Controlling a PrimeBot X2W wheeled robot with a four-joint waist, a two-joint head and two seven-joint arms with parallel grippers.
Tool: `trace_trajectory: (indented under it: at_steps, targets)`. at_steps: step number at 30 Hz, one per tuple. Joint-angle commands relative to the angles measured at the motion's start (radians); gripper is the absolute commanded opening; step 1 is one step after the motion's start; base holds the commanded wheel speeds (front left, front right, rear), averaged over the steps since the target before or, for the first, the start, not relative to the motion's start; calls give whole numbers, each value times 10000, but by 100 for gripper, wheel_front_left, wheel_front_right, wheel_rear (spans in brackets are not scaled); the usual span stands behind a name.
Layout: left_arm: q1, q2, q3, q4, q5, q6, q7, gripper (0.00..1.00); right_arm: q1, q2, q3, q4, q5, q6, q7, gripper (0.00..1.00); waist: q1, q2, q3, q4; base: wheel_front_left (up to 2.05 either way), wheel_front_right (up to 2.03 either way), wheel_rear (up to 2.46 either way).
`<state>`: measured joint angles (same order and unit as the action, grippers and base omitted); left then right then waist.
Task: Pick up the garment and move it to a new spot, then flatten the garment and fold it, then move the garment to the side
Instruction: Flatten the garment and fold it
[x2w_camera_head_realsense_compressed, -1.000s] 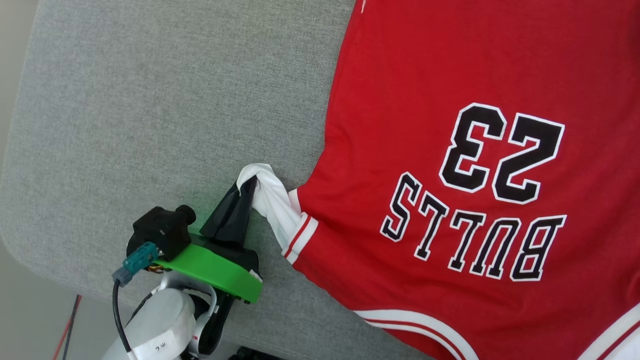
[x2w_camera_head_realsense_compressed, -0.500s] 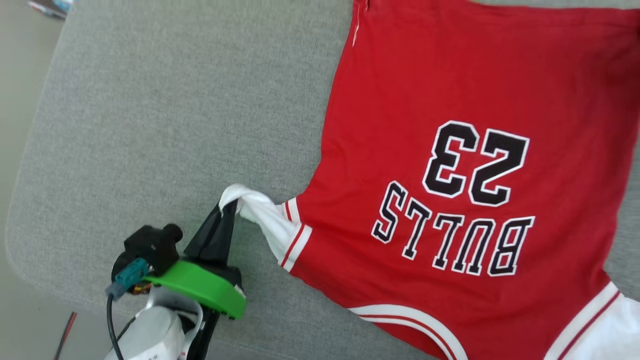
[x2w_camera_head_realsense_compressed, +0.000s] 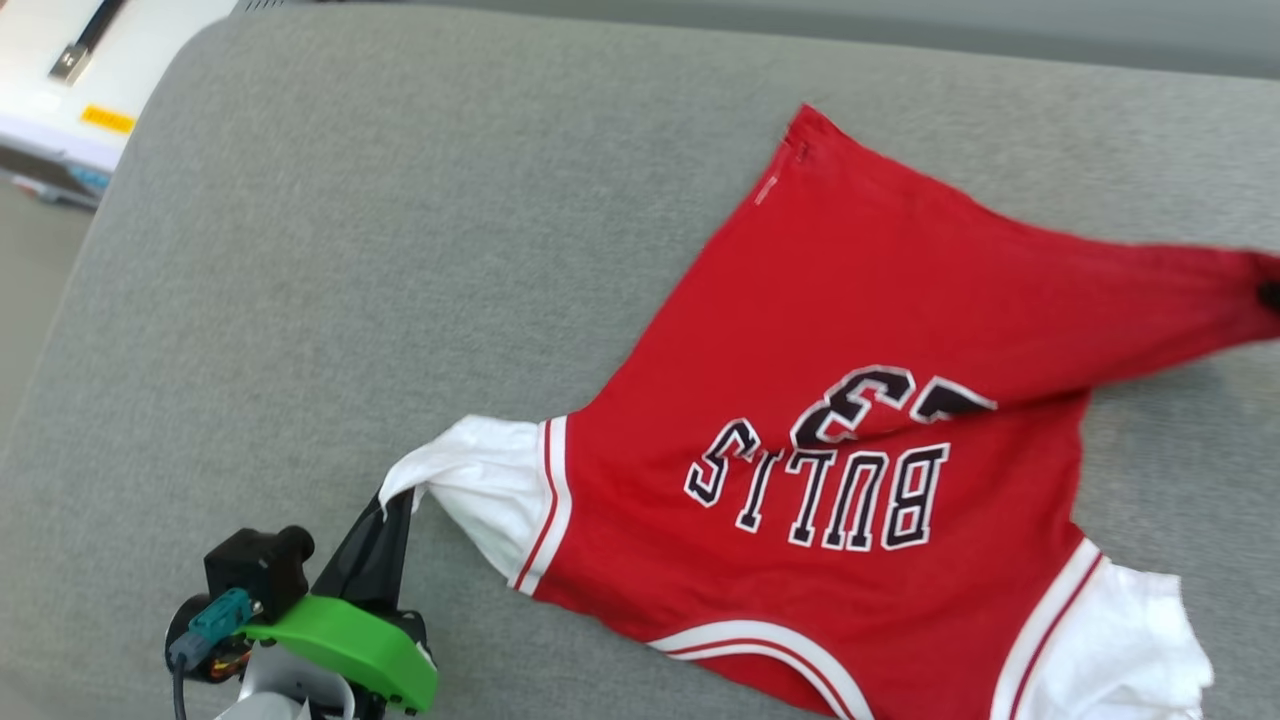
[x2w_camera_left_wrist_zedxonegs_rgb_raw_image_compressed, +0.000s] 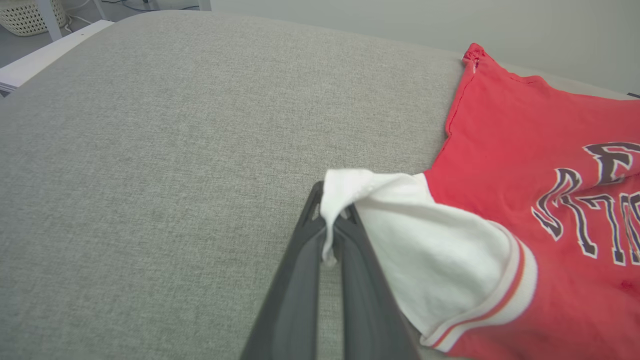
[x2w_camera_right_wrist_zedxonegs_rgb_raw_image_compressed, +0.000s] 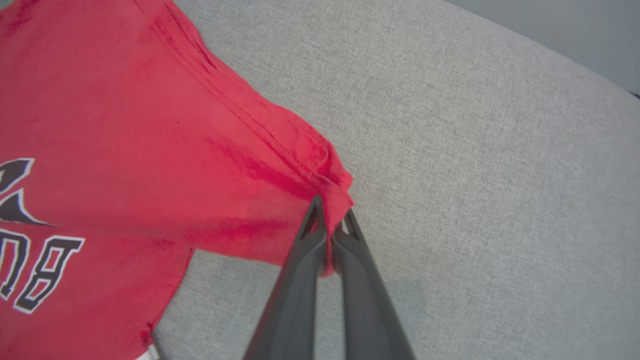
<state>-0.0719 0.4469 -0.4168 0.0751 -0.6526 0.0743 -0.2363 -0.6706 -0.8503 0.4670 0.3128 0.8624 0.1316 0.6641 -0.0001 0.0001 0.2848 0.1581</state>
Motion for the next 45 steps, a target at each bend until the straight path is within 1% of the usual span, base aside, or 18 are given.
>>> trace_trajectory:
  at_steps: [1,4,7,11,16,19,23,26,27,28,29,32,35,38,42,45]
  targets:
    - [181,105,49,-49,-36,79,20,0,589,-223,-146,-225,187,-9,-200,0,1,-1,-690,-689,0,0,0]
    - [379,192,82,-49,-84,121,32,0,2018,-548,-643,-715,450,-9,-557,0,1,-1,-910,-892,0,0,0]
    - [570,223,92,-39,-140,155,30,0,3540,-661,-1321,-1077,620,-9,-850,0,1,-1,-1074,-1068,0,0,0]
    - [758,285,76,-63,-165,172,26,0,5385,-429,-2299,-1390,657,-9,-1131,0,1,-1,-1181,-1197,0,0,0]
    - [814,349,45,-87,-136,205,29,0,7813,440,-3677,-1692,647,-9,-1072,0,1,-1,-1189,-1238,0,0,0]
    - [794,368,29,-64,-124,219,37,0,8959,1169,-4255,-1833,497,-9,-860,0,1,-1,-1184,-1250,0,0,0]
    - [750,385,12,0,-109,243,44,0,9680,2013,-4760,-1949,159,-9,-661,0,1,-1,-1174,-1272,0,0,0]
    - [716,391,-11,59,-108,234,45,0,9817,2404,-5116,-2134,-105,-9,-564,0,1,-1,-1189,-1272,0,0,0]
    - [709,395,-15,81,-110,230,43,0,9791,2528,-5275,-2295,-165,-9,-558,35,1,-1,-1199,-1280,0,0,0]
    - [703,397,-17,96,-111,228,40,0,9747,2591,-5414,-2447,-239,-9,-573,35,1,-1,-1204,-1283,0,0,0]
    - [692,400,-22,114,-109,224,37,0,9694,2622,-5568,-2646,-362,-9,-574,100,1,-1,-1213,-1281,0,0,0]
    - [647,393,-45,162,-102,206,28,0,9414,2566,-5938,-3258,-662,-9,-610,100,1,-1,-1232,-1255,0,0,0]
    - [542,369,-80,193,-78,175,17,0,8873,2371,-6239,-3951,-927,-9,-657,100,1,-1,-1185,-1175,0,0,0]
    - [388,341,-117,220,-39,132,4,0,8179,2080,-6296,-4552,-1078,-9,-516,100,1,-1,-1060,-1065,0,0,0]
    - [87,297,-186,269,50,54,-10,0,6890,1569,-5869,-5076,-1269,-9,-44,100,1,-1,-794,-892,0,0,0]
    - [-161,249,-270,270,140,-8,-15,0,5728,1170,-4994,-5097,-1499,-9,490,100,1,-1,-552,-732,0,0,0]
